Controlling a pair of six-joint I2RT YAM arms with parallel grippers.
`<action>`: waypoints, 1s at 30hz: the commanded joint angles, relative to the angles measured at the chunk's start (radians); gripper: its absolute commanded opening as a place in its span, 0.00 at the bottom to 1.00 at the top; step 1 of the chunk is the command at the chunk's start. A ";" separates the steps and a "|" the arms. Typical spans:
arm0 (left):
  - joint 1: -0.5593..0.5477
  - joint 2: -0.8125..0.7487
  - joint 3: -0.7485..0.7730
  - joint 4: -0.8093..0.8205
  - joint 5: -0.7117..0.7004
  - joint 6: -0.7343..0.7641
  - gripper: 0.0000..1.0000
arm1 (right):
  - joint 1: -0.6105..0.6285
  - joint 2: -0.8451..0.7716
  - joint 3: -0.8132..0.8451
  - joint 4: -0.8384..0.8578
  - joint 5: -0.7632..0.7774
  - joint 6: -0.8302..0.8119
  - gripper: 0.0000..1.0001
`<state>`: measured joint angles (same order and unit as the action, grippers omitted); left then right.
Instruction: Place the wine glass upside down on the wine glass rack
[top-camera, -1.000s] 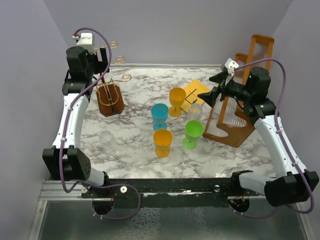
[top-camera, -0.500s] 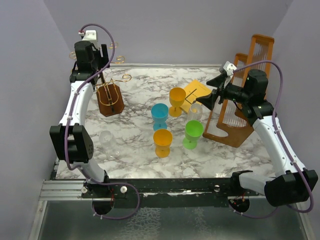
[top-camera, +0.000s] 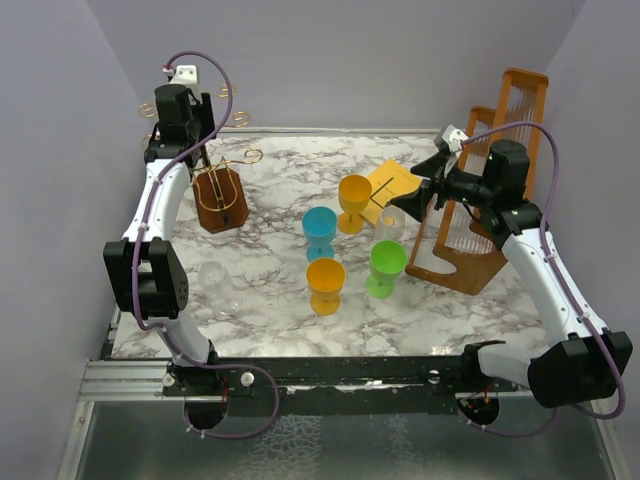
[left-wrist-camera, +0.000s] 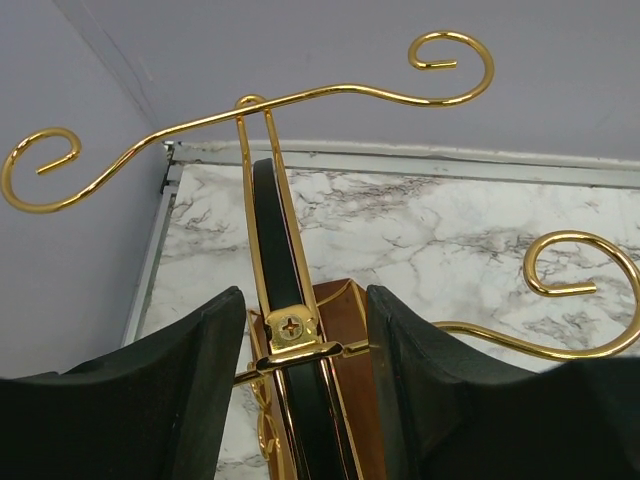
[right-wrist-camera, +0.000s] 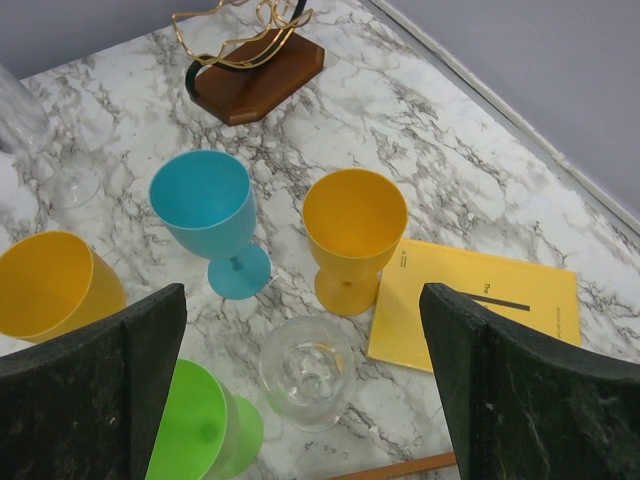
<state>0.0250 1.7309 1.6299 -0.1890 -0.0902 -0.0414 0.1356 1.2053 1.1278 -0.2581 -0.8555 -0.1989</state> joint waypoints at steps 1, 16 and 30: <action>0.006 0.023 0.047 0.006 0.013 0.009 0.50 | -0.005 0.007 -0.010 0.036 -0.017 -0.004 0.99; 0.003 0.000 0.102 -0.093 0.185 -0.122 0.04 | -0.006 -0.006 -0.016 0.039 -0.021 -0.001 0.99; -0.103 -0.001 0.150 -0.122 0.226 -0.210 0.00 | -0.005 -0.015 -0.022 0.046 -0.022 0.000 0.99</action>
<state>-0.0132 1.7477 1.7142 -0.3328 0.0486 -0.1574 0.1352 1.2064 1.1130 -0.2451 -0.8555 -0.1993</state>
